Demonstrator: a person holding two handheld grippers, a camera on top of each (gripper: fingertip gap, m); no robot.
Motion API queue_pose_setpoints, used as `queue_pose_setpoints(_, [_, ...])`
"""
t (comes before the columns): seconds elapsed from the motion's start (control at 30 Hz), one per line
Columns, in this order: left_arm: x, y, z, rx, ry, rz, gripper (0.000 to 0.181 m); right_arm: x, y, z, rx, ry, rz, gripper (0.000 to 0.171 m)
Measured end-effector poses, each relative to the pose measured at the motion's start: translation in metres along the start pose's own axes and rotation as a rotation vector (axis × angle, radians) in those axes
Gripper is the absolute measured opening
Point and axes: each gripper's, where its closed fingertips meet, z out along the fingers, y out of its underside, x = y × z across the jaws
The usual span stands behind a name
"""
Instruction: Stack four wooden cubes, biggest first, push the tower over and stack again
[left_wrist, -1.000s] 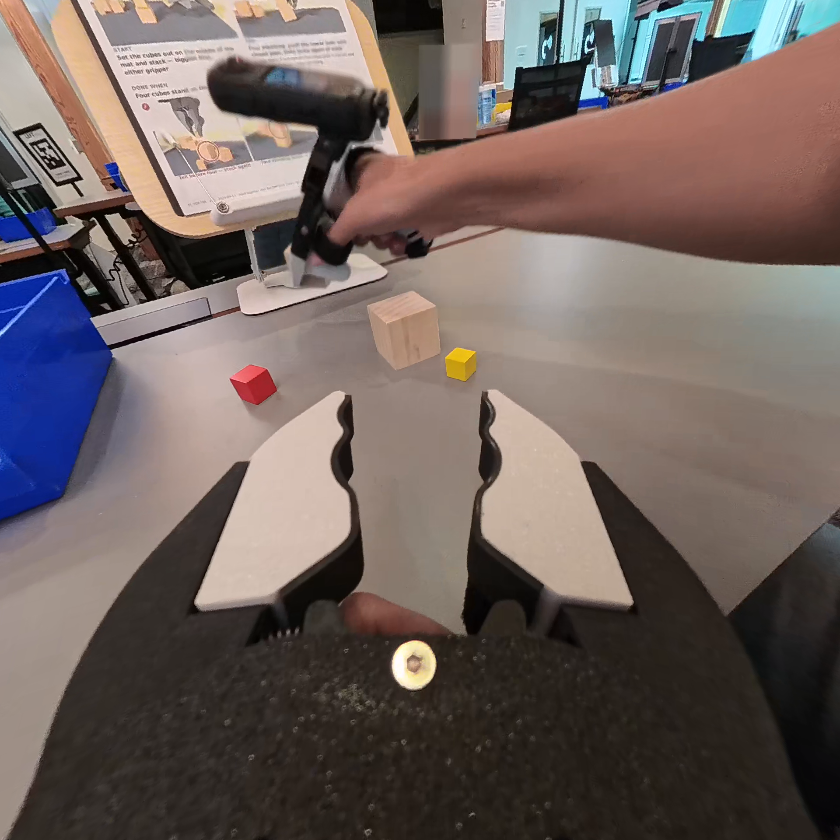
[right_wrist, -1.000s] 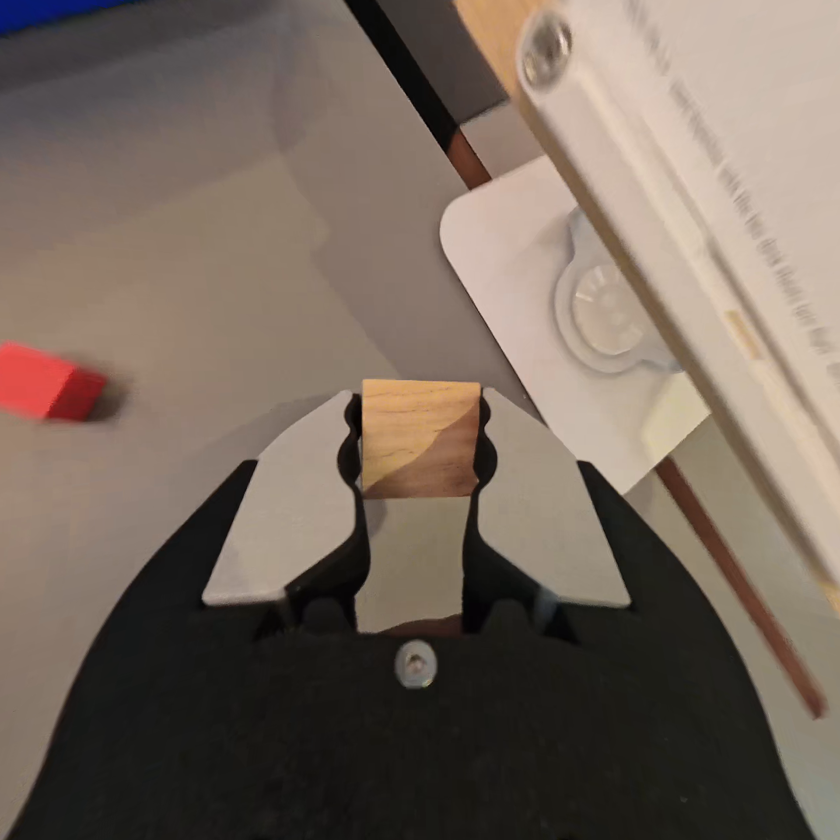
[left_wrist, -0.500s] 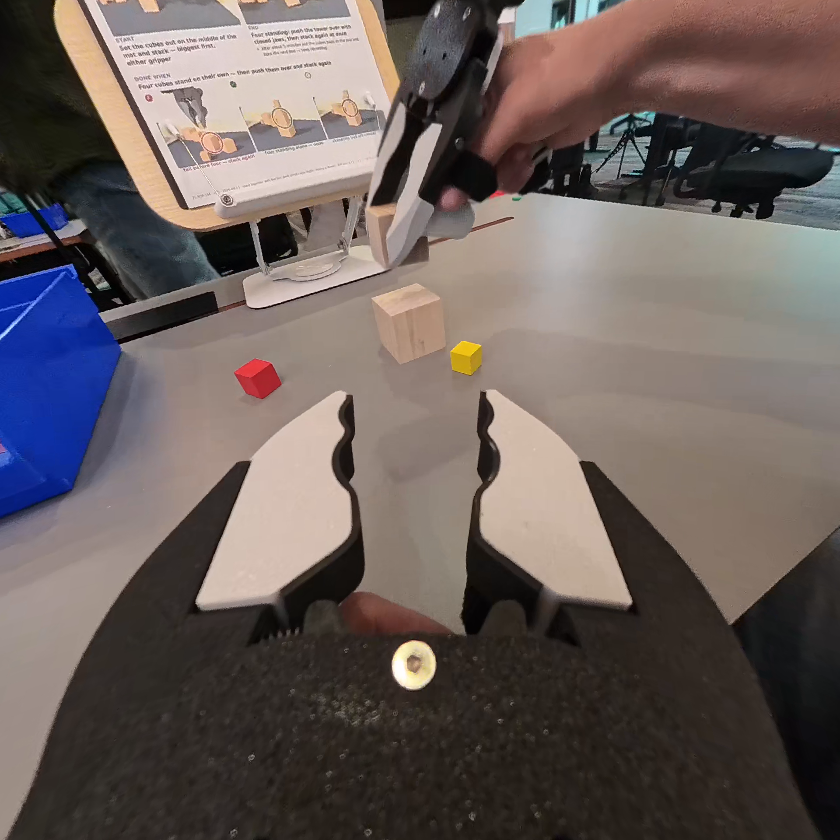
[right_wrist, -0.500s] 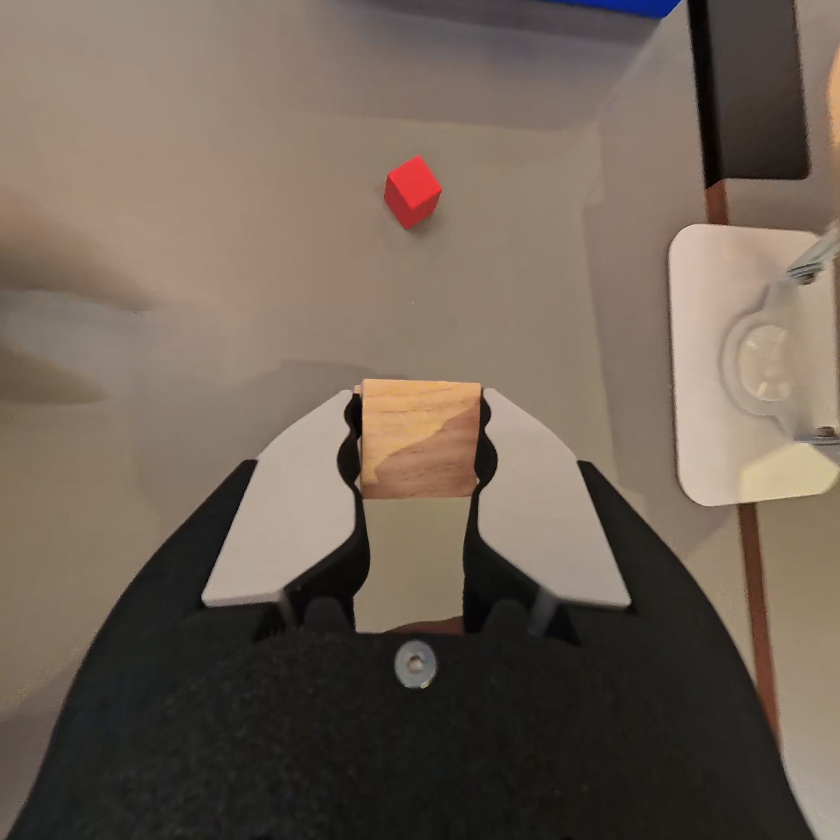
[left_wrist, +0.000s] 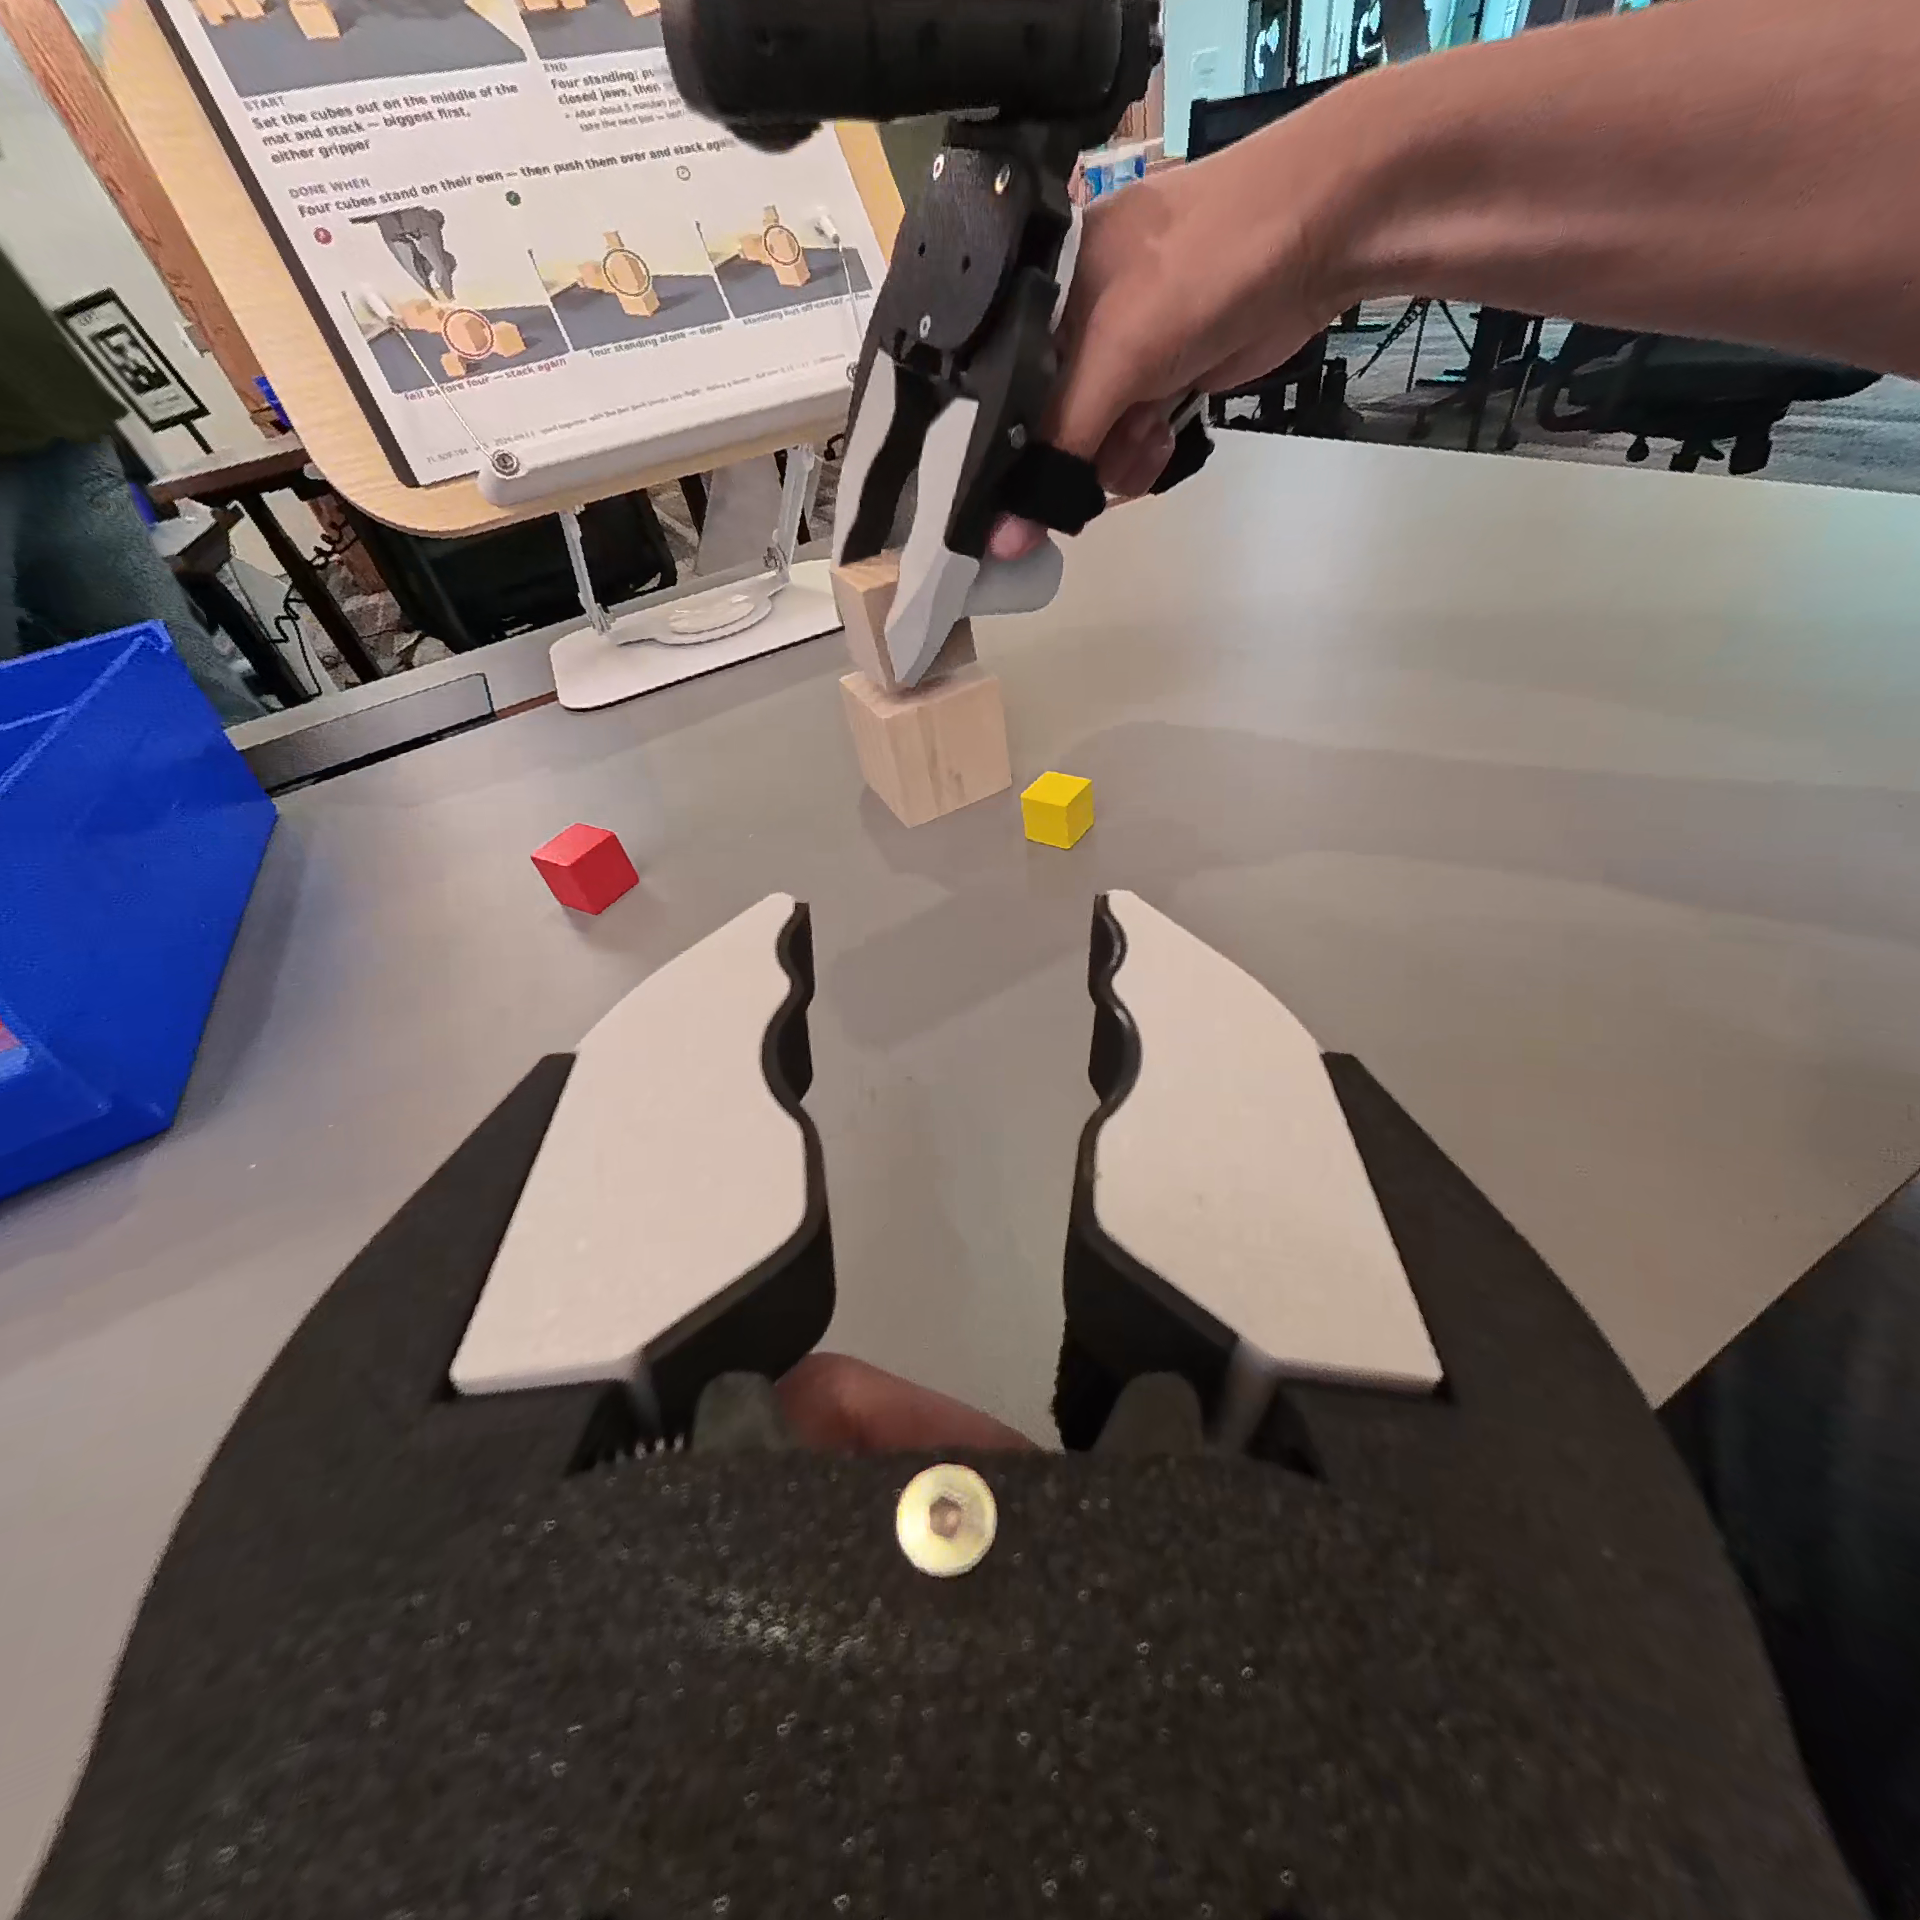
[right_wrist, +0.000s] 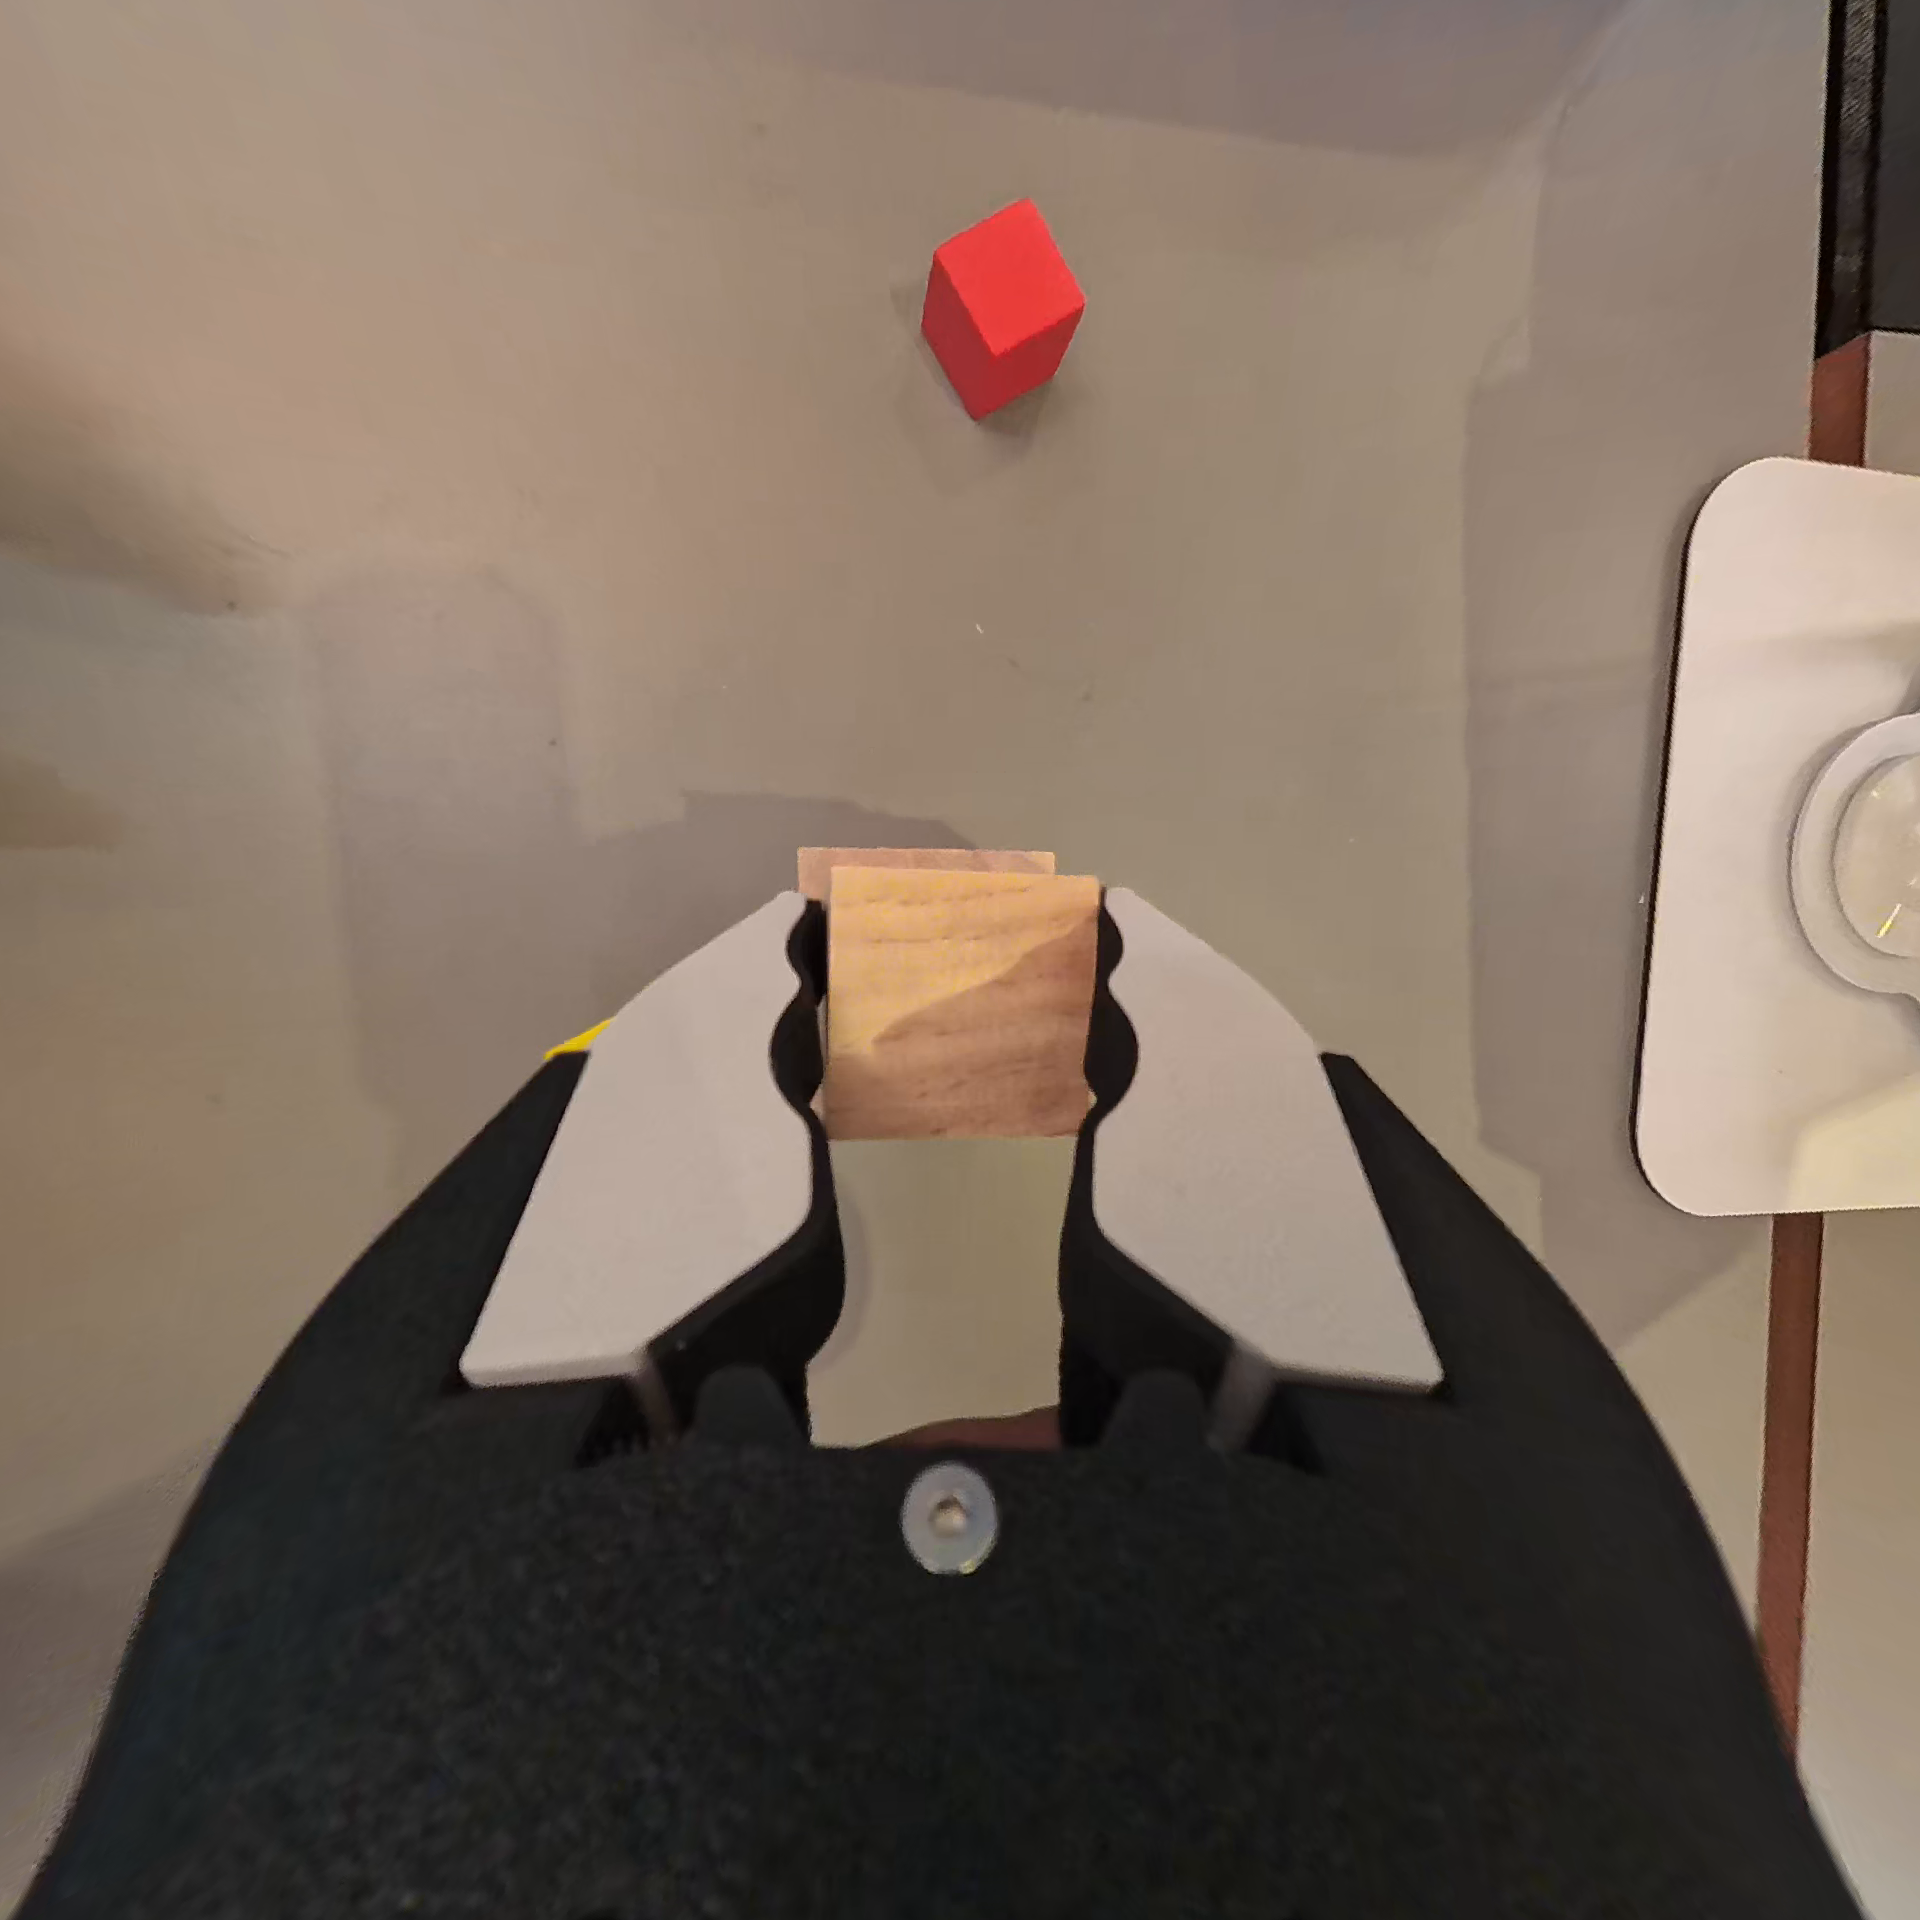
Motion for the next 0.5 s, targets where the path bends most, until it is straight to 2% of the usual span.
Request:
queue_pose_setpoints(0.23, [0.001,0.0,0.0,-0.001,0.0,0.006,0.05,0.002,0.001,0.002,0.016,-0.009,-0.042,0.049])
queue_pose_setpoints(0.27, [0.001,0.0,0.0,-0.001,0.001,0.005,0.05,0.003,-0.002,-0.001,0.033,0.006,-0.042,0.054])
queue_pose_setpoints(0.3, [0.001,0.0,0.0,-0.001,0.001,0.004,0.05,0.003,-0.007,-0.007,0.06,0.016,-0.032,0.066])
queue_pose_setpoints(0.33, [0.0,0.0,0.0,0.0,0.001,0.003,0.05,0.003,-0.013,-0.016,0.092,0.027,-0.021,0.07])
queue_pose_setpoints(0.5, [0.0,0.0,0.0,0.0,0.004,-0.002,0.05,-0.008,-0.039,-0.081,0.271,0.226,0.014,0.064])
